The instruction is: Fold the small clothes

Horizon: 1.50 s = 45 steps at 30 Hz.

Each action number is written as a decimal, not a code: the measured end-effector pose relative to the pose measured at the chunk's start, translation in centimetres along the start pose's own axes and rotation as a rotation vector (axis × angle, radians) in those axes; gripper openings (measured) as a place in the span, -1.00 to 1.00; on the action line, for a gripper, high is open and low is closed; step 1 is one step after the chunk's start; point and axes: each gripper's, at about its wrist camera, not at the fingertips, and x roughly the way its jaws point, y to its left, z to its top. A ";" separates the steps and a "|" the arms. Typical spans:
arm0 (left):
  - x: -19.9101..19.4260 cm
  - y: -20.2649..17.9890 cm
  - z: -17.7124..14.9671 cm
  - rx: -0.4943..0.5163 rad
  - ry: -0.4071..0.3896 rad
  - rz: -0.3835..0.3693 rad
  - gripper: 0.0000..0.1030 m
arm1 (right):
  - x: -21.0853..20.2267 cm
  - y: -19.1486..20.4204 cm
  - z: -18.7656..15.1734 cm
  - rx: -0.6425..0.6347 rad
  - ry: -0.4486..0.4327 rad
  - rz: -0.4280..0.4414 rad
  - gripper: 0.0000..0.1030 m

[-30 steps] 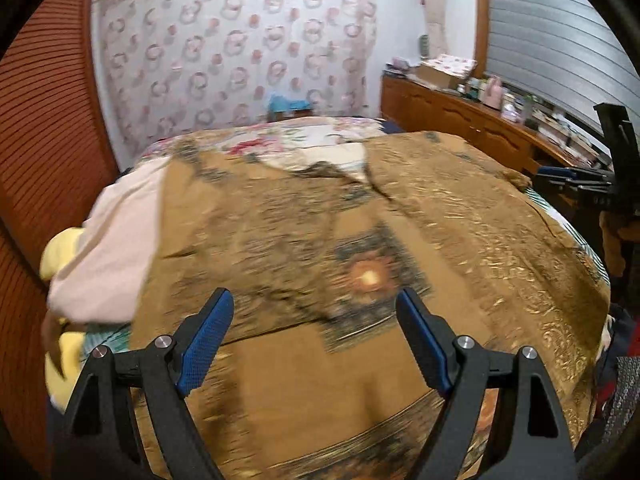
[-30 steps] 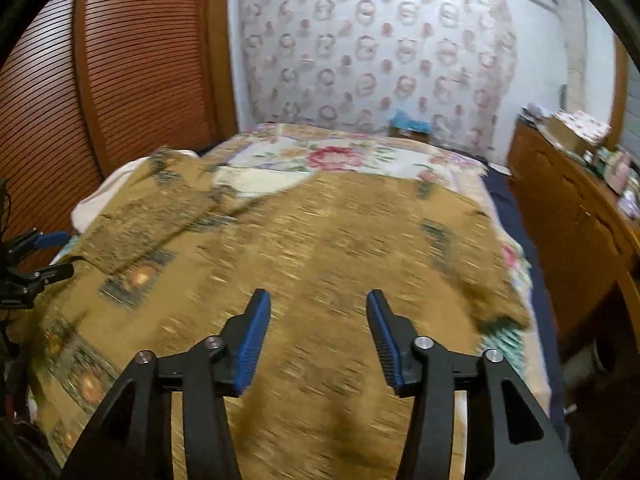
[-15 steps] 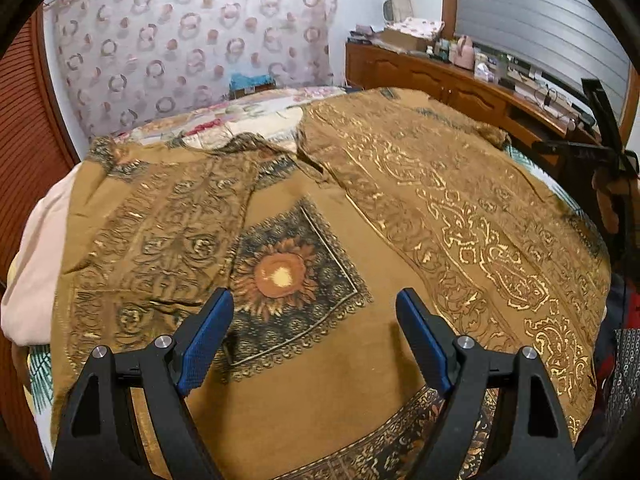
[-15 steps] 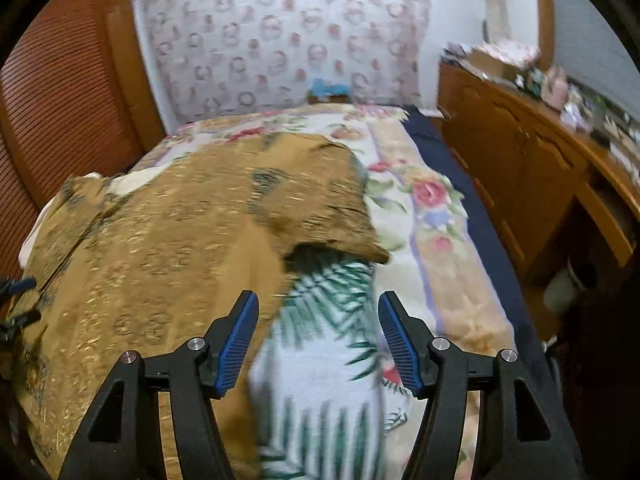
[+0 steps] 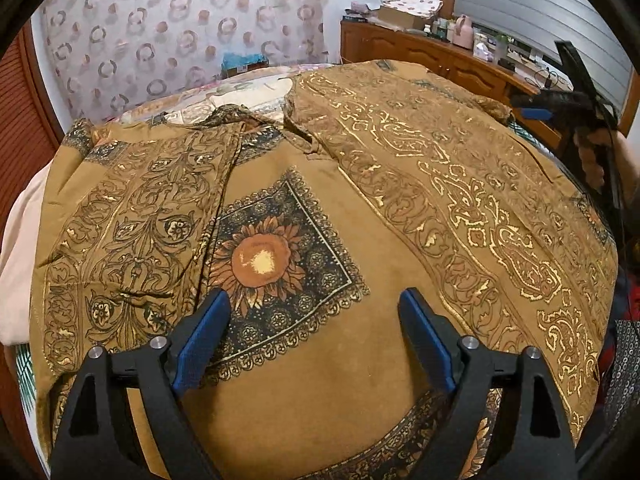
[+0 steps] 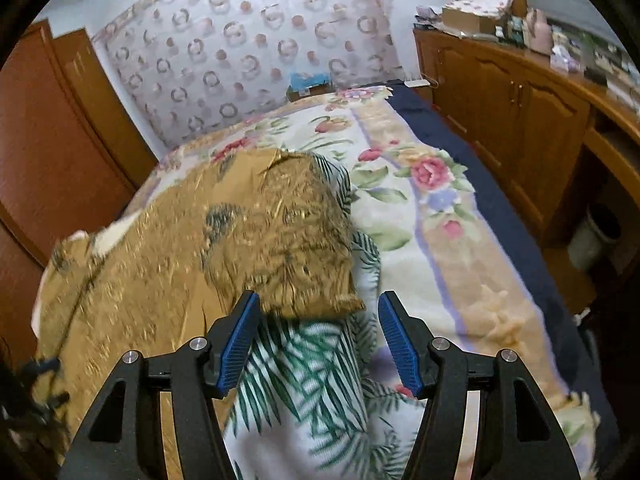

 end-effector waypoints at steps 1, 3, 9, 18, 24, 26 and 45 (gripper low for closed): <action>0.0 0.0 0.0 0.001 0.001 -0.002 0.73 | 0.7 -0.3 0.3 0.015 0.005 0.001 0.25; 0.1 -0.1 0.1 0.003 0.002 -0.004 0.75 | 1.5 -0.7 0.5 0.047 0.021 0.005 0.25; 0.2 -0.1 0.1 0.004 0.002 -0.004 0.75 | 3.7 -2.1 0.8 0.153 0.106 0.007 0.13; 0.2 -0.1 0.1 0.003 0.002 -0.004 0.75 | 2.2 0.2 2.7 -0.004 0.061 -0.063 -0.82; 0.2 -0.1 0.1 0.003 0.002 -0.005 0.75 | -1.3 6.9 3.0 -0.292 -0.143 -0.160 -0.84; 0.2 -0.1 0.1 0.003 0.002 -0.004 0.75 | -2.5 9.7 2.7 -0.384 -0.196 -0.129 -0.84; -4.4 0.0 0.1 -0.057 -0.145 -0.004 0.75 | -1.0 14.5 -2.0 -0.511 -0.006 0.108 -0.02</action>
